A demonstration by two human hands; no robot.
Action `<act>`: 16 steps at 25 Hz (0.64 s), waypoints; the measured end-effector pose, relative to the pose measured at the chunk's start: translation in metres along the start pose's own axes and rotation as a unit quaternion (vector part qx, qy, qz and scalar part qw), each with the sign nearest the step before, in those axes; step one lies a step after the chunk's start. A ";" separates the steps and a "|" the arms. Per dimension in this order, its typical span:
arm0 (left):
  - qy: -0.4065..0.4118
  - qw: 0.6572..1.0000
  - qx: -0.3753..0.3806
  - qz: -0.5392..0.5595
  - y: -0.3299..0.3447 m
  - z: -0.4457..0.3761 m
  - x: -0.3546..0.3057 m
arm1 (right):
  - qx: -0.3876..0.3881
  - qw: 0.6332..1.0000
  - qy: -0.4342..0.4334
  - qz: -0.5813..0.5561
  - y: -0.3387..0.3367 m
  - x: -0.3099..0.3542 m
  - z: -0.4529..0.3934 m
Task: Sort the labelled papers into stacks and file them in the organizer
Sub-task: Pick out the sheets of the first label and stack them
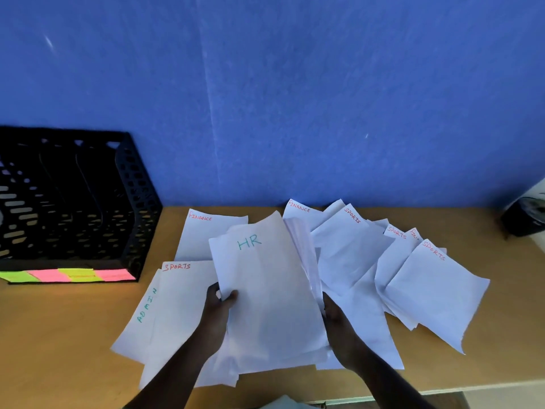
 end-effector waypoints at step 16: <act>0.356 0.904 -0.026 -0.234 0.079 0.049 -0.094 | -0.222 0.961 -0.159 0.040 -0.034 0.063 -0.031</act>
Point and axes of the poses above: each hand's wrist, its own z-axis away from the middle knuckle, its own y-axis out of the palm, x = y × z, the point moved 6 cm from there along -z, towards the middle knuckle, and after that the axes turned 13 degrees about -x, right-handed, at the moved point
